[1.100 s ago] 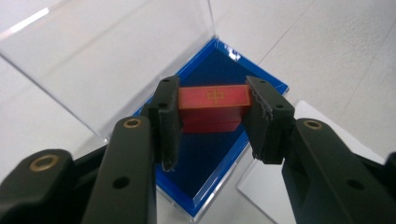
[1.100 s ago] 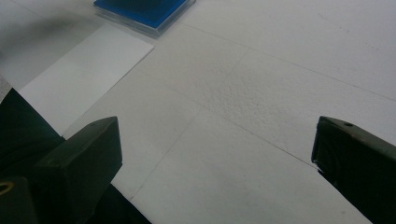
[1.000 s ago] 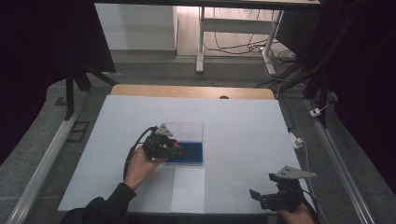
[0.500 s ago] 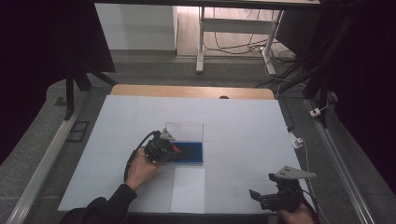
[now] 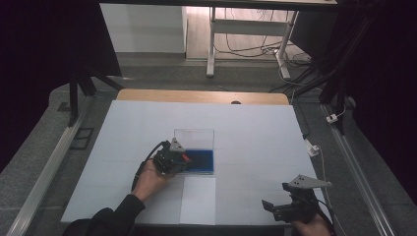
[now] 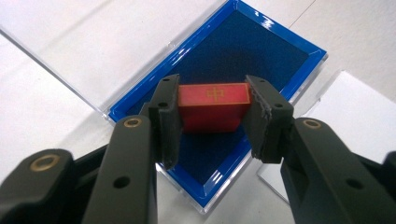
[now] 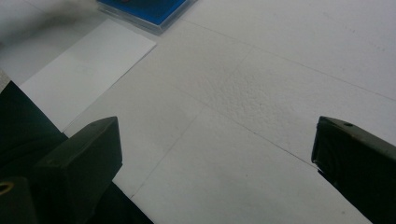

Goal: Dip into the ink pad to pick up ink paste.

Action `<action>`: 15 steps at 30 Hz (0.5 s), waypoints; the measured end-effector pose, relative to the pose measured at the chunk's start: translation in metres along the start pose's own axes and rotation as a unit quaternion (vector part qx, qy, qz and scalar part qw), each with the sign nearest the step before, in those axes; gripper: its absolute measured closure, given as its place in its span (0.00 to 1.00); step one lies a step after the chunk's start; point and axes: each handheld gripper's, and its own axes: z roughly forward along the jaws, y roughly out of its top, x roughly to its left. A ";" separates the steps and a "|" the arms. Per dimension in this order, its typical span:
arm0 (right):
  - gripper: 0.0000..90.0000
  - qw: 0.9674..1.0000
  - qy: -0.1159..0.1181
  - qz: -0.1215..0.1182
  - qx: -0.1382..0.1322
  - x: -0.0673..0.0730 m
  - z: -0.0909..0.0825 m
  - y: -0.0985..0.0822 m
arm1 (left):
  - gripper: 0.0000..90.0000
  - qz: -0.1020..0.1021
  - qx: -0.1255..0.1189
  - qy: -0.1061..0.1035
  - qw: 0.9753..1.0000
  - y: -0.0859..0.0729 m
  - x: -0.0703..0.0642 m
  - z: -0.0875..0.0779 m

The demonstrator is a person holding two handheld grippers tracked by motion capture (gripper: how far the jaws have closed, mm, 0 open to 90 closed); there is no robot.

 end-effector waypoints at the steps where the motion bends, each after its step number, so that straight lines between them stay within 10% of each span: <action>1: 0.02 1.000 0.000 -0.001 0.002 0.000 0.000 0.000 | 0.65 0.001 0.000 0.002 1.000 0.000 -0.001 0.000; 8: 0.02 1.000 0.000 -0.002 0.001 0.001 0.000 0.000 | 0.65 -0.040 -0.014 -0.041 0.998 -0.005 0.014 0.001; 15: 0.02 1.000 0.001 -0.001 0.004 0.000 0.001 0.000 | 0.66 -0.031 -0.015 -0.020 0.999 -0.005 0.007 0.001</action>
